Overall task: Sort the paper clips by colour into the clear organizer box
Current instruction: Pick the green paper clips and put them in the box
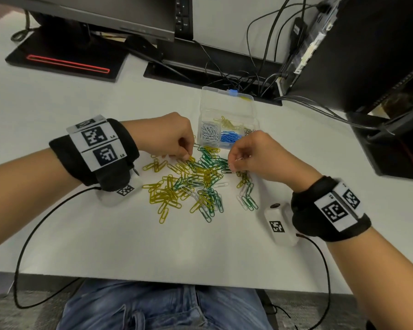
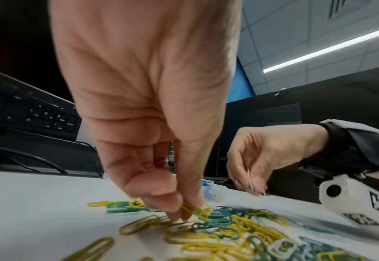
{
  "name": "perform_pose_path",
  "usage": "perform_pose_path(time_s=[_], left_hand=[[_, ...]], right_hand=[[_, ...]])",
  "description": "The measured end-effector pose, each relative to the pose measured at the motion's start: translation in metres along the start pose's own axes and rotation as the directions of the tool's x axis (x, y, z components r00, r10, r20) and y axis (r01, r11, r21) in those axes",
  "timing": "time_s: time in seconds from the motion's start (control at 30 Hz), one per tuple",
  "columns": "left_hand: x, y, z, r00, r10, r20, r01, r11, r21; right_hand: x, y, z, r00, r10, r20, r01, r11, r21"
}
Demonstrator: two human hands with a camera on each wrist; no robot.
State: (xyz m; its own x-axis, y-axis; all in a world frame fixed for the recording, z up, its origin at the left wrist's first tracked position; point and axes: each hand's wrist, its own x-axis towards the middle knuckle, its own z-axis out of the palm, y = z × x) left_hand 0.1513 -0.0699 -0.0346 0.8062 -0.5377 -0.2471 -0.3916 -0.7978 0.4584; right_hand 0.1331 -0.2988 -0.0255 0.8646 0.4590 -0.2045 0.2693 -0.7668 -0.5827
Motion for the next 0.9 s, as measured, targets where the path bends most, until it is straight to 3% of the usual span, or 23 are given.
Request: perform_pose_path(time_s=[0.1,0.2,0.3,0.4,0.47,0.6,0.8,0.9], left_hand=[[-0.001,0.001,0.002,0.997,0.032,-0.065,-0.024,0.992,0.120],[-0.006,0.012,0.006,0.996,0.093,-0.017,-0.092,0.994,0.058],[-0.009,0.025,0.017,0.986,0.140,0.094,-0.145,0.989,0.040],[-0.007,0.031,0.028,0.972,0.161,0.173,-0.181,0.977,0.110],[-0.006,0.031,0.030,0.970,0.158,0.187,-0.185,0.973,0.137],[-0.005,0.029,0.028,0.973,0.175,0.151,-0.198,0.968,0.154],[-0.001,0.026,0.024,0.976,0.179,0.126,-0.194,0.974,0.119],[0.000,0.022,0.022,0.983,0.165,0.083,-0.169,0.985,0.036]], right_hand=[[0.005,0.001,-0.005,0.993,0.036,-0.114,-0.012,0.980,0.199],[0.021,-0.004,-0.009,0.969,0.042,-0.244,0.021,0.968,0.250],[0.043,-0.013,-0.011,0.952,0.021,-0.304,0.050,0.974,0.222],[0.061,-0.022,-0.011,0.962,0.013,-0.272,0.036,0.984,0.175],[0.066,-0.022,-0.011,0.966,0.020,-0.256,0.004,0.996,0.094],[0.052,-0.018,-0.018,0.939,-0.016,-0.343,0.007,1.000,-0.027],[0.005,-0.009,-0.015,0.973,-0.042,-0.226,0.028,0.997,-0.066],[-0.011,-0.001,-0.010,0.997,-0.009,-0.081,0.001,0.995,-0.100]])
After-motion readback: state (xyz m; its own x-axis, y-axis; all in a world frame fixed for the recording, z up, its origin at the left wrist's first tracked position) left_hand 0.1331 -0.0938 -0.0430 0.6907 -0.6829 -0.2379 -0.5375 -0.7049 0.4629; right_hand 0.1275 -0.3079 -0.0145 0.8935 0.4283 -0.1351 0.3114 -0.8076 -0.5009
